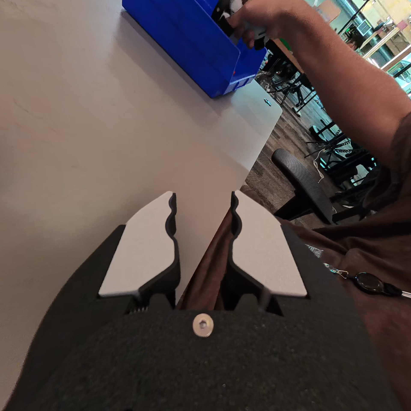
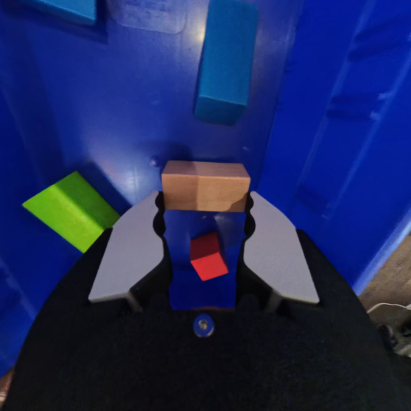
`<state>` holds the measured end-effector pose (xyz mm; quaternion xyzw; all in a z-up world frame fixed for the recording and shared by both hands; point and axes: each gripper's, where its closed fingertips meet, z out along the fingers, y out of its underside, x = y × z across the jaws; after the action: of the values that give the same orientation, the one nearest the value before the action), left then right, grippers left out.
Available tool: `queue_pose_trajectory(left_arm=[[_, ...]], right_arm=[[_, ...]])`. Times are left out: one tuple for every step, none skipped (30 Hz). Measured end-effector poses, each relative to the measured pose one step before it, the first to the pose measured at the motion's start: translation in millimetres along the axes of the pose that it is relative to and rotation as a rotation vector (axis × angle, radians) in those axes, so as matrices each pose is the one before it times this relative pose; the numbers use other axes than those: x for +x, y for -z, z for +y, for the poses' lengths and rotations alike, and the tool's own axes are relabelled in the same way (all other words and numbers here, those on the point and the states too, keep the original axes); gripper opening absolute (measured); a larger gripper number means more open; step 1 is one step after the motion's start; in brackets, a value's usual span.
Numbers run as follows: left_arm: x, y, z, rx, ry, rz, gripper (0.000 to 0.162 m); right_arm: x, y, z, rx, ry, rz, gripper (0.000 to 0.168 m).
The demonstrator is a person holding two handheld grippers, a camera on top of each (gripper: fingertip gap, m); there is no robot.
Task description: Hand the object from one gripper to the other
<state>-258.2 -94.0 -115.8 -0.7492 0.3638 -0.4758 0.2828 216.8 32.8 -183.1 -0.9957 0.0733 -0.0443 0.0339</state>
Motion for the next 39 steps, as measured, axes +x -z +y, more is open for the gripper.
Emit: queue_pose_trajectory(left_arm=[[1.59,-0.85,0.72,-0.0023,0.0006,0.004,0.046],[1.43,-0.94,1.11,-0.0049,0.003,0.0054,0.046],[1.06,-0.86,0.89,-0.0037,0.0027,0.0044,0.046],[0.75,-0.8,0.48,-0.0024,0.0009,0.0037,0.047],[0.03,-0.9,0.76,-0.0055,0.0005,0.0023,0.047],[-0.4,-0.64,0.86,-0.0068,0.0006,0.0007,0.047],[-1.13,-0.19,0.28,-0.0025,0.002,-0.0026,0.048],[-0.9,0.42,-0.33,0.0036,0.0028,-0.0016,0.048],[-0.44,0.94,-0.46,0.0045,0.0027,0.0011,0.048],[-0.4,1.49,-0.45,0.005,0.0007,0.0005,0.049],[-0.77,2.19,-1.34,0.0103,-0.0033,-0.0036,0.049],[-1.46,2.84,-2.29,0.0142,-0.008,-0.0099,0.049],[-1.89,3.33,-3.36,0.0177,-0.0135,-0.016,0.049],[-2.45,3.7,-4.42,0.0222,-0.0204,-0.0219,0.049],[-3.41,3.88,-5.0,0.0226,-0.0258,-0.0295,0.05],[-4.71,4.14,-5.08,0.0217,-0.0298,-0.0383,0.05],[-5.24,4.34,-4.84,0.0199,-0.0334,-0.0418,0.049],[-4.95,4.52,-4.33,0.0171,-0.0344,-0.039,0.05],[-5.24,4.2,-3.77,0.0131,-0.0273,-0.0403,0.051],[-6.66,3.95,-2.23,0.0029,-0.0192,-0.0458,0.051],[-8.22,3.27,-0.19,-0.013,-0.0101,-0.0504,0.051],[-8.66,3.19,1.38,-0.0266,-0.0012,-0.046,0.052],[-9.9,3.29,1.67,-0.034,0.0094,-0.0464,0.053],[-11.08,3.72,1.51,-0.0403,0.0162,-0.0441,0.055],[-12.53,3.92,-0.26,-0.0346,0.02,-0.0439,0.055],[-13.13,3.37,-1.56,-0.0305,0.0212,-0.0389,0.056],[-12.73,1.68,-1.34,-0.0402,0.0199,-0.0307,0.059],[-13.73,0.61,-1.88,-0.0441,0.0171,-0.0385,0.062],[-15.71,-0.52,-3.81,-0.0356,0.0122,-0.0539,0.062],[-15.52,-2.44,-4.93,-0.0348,-0.0003,-0.0543,0.062],[-14.36,-4.44,-5.37,-0.0338,-0.0136,-0.0509,0.064],[-14.2,-6.27,-5.05,-0.0356,-0.012,-0.0515,0.066],[-13.09,-7.71,-3.97,-0.0452,-0.0097,-0.047,0.067],[-11.56,-8.43,-4.29,-0.0424,-0.008,-0.0414,0.068],[-8.46,-9.08,-4.55,-0.034,-0.0116,-0.0249,0.068],[-5.99,-9.49,-4.45,-0.0293,-0.0107,-0.0108,0.068],[-3.49,-9.38,-3.74,-0.0266,-0.0135,0.0038,0.068],[-2.09,-8.8,-1.96,-0.0313,-0.0281,0.0122,0.067],[-2.43,-8.02,-0.66,-0.031,-0.042,0.0118,0.065]], right_arm=[[0.17,-3.01,-0.36,0.0097,-0.033,-0.0207,0.07],[-1.4,-0.11,-1.59,0.018,-0.0422,-0.0359,0.07],[-0.84,-0.41,-0.57,0.011,-0.0292,-0.0206,0.07],[0.33,0.23,0.25,0.0057,-0.0165,-0.0032,0.07],[0.2,-0.09,0.8,-0.0003,-0.0016,0.0057,0.07],[-0.06,-0.39,1.05,-0.0033,0.0189,0.0111,0.071],[0.91,0.46,1.41,-0.0061,0.0149,0.015,0.071],[0.6,3.07,0.68,-0.0032,0.0194,0.0129,0.074],[2.07,8.08,-2.82,0.0275,0.0257,0.0193,0.085],[2.05,13.58,-5.85,0.0631,0.0138,0.0153,0.083],[-0.68,18.03,-6.73,0.0807,0.0102,-0.0057,0.079],[-1.97,21.23,-7.74,0.0977,0.0081,-0.0102,0.079],[-5.15,23.01,-9.13,0.119,0.0184,-0.0162,0.078],[-7.64,22.54,-7.42,0.1179,0.0365,-0.0175,0.076],[-10.29,20.54,-5.79,0.1129,0.0355,-0.0227,0.076],[-14.45,17.85,-4.86,0.1151,0.0349,-0.0383,0.076],[-16.06,14.65,-1.49,0.107,0.0373,-0.0385,0.076],[-16.34,11.89,1.27,0.0962,0.0348,-0.0326,0.076],[-14.42,9.28,3.14,0.0859,0.0283,-0.0188,0.075],[-12.85,7.35,5.94,0.0622,0.0174,-0.0113,0.075],[-11.9,6.66,8.69,0.0315,0.005,-0.008,0.075],[-10.32,5.68,7.91,0.0303,-0.0108,-0.0031,0.073],[-10.92,4.04,6.19,0.028,-0.0206,-0.0181,0.072],[-9.2,2.7,6.76,0.0069,-0.0297,-0.0189,0.072],[-4.86,1.74,7.11,-0.0076,-0.0237,-0.0029,0.073],[0.11,1.48,6.4,-0.0096,-0.0058,0.0234,0.072],[2.27,1.49,3.23,0.0092,0.0044,0.0349,0.073],[2.32,0.82,0.92,0.0177,0.0168,0.0305,0.073],[4.48,0.08,-0.07,0.0187,0.0208,0.0408,0.073],[5.37,-0.88,-1.48,0.0241,0.0236,0.0439,0.073],[3.52,-1.63,-1.88,0.0247,0.0302,0.03,0.073],[1.65,-1.74,-0.47,0.0116,0.0308,0.0163,0.073],[0.02,-1.39,0.77,-0.0007,0.0306,0.0038,0.073],[-1.02,-1.44,0.21,0.005,0.0298,-0.0055,0.073],[-0.9,-1.82,0.01,0.0081,0.0216,-0.0082,0.072],[-0.75,-2.63,0.93,0.0011,0.0084,-0.0104,0.072],[-1.08,-3.24,2.29,-0.0085,-0.0044,-0.016,0.073],[-1.25,-3.06,2.33,-0.0079,-0.018,-0.0171,0.073],[-1.16,-2.54,1.03,0.0027,-0.0279,-0.0178,0.073]])
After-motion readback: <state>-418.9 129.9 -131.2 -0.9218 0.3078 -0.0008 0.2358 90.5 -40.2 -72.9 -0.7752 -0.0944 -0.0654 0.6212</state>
